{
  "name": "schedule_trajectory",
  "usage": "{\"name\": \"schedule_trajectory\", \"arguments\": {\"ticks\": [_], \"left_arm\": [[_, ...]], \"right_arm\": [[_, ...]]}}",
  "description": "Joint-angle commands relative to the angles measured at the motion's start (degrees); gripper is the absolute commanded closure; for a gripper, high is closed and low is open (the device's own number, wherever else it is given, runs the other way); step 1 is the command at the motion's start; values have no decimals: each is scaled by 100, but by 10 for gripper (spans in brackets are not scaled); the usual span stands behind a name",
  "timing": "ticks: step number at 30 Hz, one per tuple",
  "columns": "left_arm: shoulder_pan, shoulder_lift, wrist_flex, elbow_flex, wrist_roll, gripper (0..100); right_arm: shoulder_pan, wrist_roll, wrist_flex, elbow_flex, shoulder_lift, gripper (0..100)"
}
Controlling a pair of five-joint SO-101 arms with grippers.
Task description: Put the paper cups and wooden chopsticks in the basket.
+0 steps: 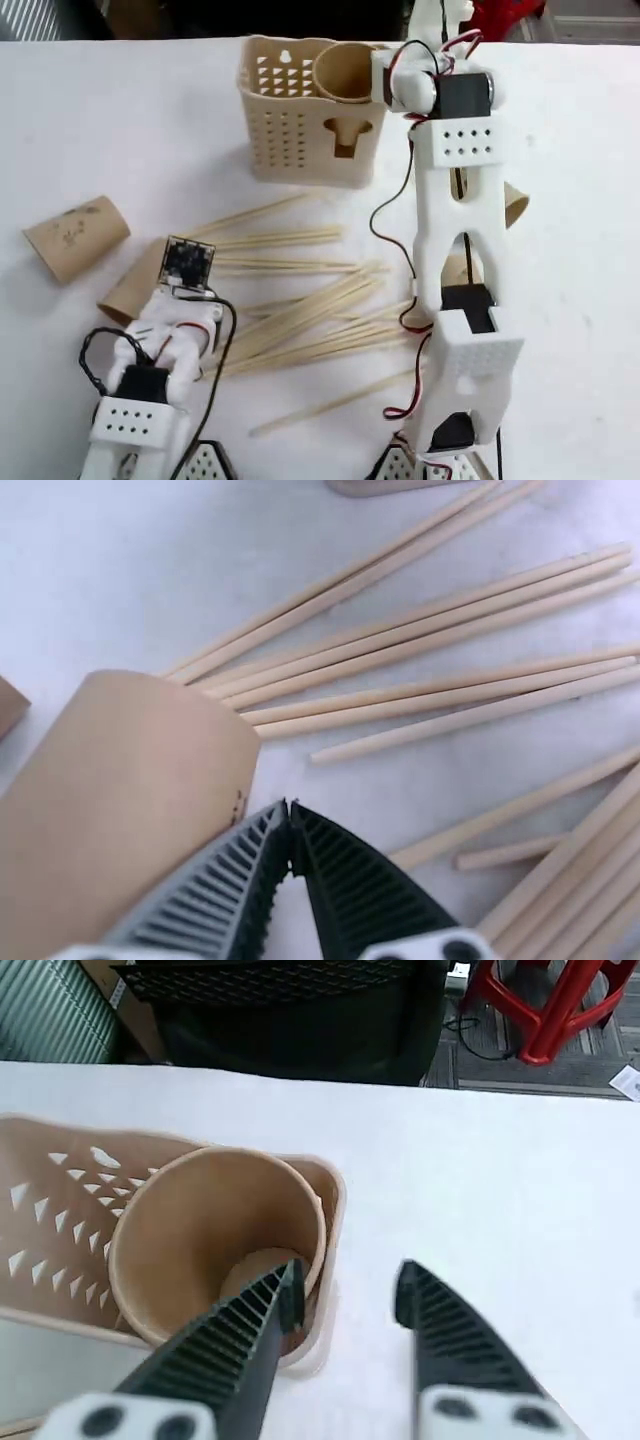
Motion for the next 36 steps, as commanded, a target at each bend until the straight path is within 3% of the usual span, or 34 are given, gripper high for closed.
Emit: {"name": "schedule_trajectory", "arguments": {"ticks": [1, 9, 18, 25, 29, 36], "left_arm": [[-40, -48, 35, -26, 26, 975], [-40, -48, 35, -26, 26, 975], [-40, -48, 35, -26, 26, 975], [-40, -48, 35, -26, 35, 975], [-40, -48, 35, -26, 35, 975], [-40, -48, 35, -26, 26, 975]], "right_arm": [[48, 9, 75, -264, -145, 690], [708, 62, 505, -264, -242, 745], [1534, 2514, 2202, -149, -787, 776], [2809, 2822, 2114, 519, -769, 775], [2888, 3560, 1807, 1354, -637, 775], [3284, 3596, 840, 3288, -875, 769]]}}
